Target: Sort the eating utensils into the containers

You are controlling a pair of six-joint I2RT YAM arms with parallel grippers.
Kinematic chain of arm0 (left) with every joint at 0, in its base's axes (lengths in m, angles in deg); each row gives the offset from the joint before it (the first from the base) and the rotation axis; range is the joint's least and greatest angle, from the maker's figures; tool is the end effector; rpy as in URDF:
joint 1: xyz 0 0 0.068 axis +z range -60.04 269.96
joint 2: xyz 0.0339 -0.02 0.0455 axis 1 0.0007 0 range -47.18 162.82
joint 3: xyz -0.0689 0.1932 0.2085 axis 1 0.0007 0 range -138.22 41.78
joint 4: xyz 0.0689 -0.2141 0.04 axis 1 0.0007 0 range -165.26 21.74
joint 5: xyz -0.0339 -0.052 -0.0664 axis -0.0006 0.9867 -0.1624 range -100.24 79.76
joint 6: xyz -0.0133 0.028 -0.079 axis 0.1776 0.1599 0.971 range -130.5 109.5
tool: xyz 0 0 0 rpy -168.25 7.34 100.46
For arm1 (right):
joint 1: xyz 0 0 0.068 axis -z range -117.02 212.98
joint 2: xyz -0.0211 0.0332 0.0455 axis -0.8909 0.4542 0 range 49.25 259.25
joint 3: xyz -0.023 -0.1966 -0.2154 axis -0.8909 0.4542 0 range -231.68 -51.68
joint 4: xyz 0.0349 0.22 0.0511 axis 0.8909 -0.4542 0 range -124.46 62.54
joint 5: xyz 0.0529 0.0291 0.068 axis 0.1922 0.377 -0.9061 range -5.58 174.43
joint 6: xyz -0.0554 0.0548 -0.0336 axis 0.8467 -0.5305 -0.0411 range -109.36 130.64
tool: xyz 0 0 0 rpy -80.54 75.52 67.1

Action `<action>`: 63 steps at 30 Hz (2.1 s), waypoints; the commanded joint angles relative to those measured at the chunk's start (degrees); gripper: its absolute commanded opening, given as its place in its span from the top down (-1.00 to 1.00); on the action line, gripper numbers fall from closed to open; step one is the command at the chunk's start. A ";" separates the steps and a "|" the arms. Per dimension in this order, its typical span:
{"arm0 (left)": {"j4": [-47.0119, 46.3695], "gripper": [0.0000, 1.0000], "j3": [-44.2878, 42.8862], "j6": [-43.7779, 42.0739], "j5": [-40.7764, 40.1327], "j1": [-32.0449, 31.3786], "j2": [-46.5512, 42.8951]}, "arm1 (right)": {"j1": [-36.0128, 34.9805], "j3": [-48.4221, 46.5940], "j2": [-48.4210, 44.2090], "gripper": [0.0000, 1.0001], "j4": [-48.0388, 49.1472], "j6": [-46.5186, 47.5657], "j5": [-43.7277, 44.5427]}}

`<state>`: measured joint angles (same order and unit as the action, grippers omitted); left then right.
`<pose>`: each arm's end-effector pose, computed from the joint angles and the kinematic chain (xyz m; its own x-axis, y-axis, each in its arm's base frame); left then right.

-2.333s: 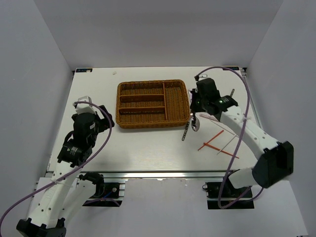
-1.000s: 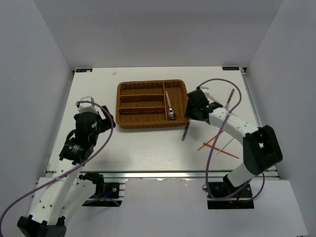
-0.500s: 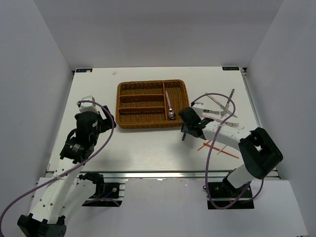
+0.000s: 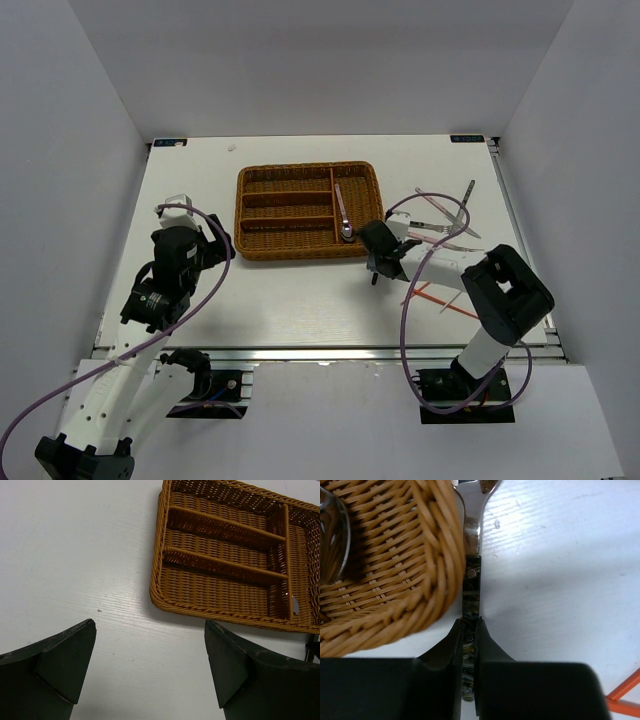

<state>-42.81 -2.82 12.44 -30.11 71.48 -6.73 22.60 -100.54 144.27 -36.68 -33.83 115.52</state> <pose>0.1362 -0.0189 0.3046 -0.4194 -0.2463 -0.8737 -0.1622 0.9673 -0.1948 0.2623 0.1726 0.1737 -0.6794 0.2096 -0.7032 0.2026 0.9747 0.0948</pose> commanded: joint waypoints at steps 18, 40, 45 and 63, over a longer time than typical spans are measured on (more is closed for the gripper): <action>-0.89 -0.96 0.30 -0.53 0.90 0.20 -0.02 | 0.74 -15.01 -10.23 1.00 -8.18 22.92 -2.08; -0.81 -0.96 0.30 -0.44 0.72 0.20 -0.37 | 6.98 -36.94 7.40 -0.60 -17.07 23.73 -9.72; -0.81 -0.96 0.30 -0.44 0.54 0.20 -0.63 | 8.30 -28.50 -3.07 -0.79 -19.08 19.79 -2.12; -0.89 -0.96 0.21 -0.44 0.81 0.20 -0.02 | 29.31 3.61 -27.27 -0.58 -10.83 13.06 -9.12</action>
<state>-42.94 -2.80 12.41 -29.66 71.48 -6.38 51.02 -94.29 115.03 -52.81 -23.77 110.51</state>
